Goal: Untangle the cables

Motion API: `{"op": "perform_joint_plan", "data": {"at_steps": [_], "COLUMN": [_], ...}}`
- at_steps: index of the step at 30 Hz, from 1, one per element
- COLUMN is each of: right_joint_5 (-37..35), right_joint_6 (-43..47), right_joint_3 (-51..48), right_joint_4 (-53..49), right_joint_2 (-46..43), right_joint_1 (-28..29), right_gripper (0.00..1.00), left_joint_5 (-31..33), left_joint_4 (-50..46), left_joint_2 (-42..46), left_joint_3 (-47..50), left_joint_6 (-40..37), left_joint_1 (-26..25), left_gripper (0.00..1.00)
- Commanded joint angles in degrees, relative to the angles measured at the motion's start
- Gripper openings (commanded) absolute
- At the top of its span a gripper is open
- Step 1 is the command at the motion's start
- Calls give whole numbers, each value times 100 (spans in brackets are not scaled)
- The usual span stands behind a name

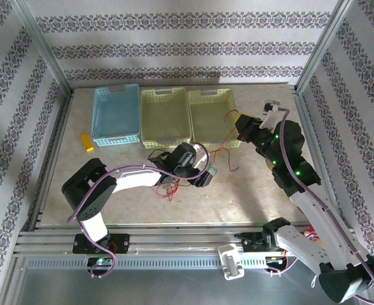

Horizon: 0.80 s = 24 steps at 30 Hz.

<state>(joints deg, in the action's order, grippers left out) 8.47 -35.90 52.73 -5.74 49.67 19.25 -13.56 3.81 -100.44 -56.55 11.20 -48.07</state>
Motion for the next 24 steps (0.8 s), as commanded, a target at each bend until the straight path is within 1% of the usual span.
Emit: {"op": "perform_joint_plan", "data": {"at_steps": [1,10,12,15,17,19,21,23,24], "right_joint_5": [126,184,173,173,147,115,70,31,7], "right_joint_6": [-355,-396,-417,-426,-427,-426,-433,-443,-451], "right_joint_3": [-128,-202,-213,-202,-202,-193,-184,-184,-193], "right_joint_4": [108,64,73,89,90,99,99,91,90], "right_joint_2": [-95,-212,-212,-195,-195,-207,-221,-246,-264], "right_joint_1": [-169,-307,-308,-316,-312,-325,-341,-373,-390], "right_gripper": [0,0,0,0,0,0,0,0,0], "left_joint_5": [-64,-167,-251,-334,-324,-320,-291,-203,-178], "left_joint_4": [-90,444,432,412,399,311,204,190,190], "left_joint_2": [-186,-701,-836,-1013,-1125,-1266,-1374,-1423,-1434], "left_joint_3": [-181,-441,-549,-670,-745,-861,-944,-939,-927], "left_joint_6": [-285,-114,-108,-84,-66,-72,-91,-92,-83], "left_joint_1": [-96,-104,-97,-110,-128,-142,-149,-147,-150], "left_gripper": [85,86,85,84,80,75,66,49,37]}}
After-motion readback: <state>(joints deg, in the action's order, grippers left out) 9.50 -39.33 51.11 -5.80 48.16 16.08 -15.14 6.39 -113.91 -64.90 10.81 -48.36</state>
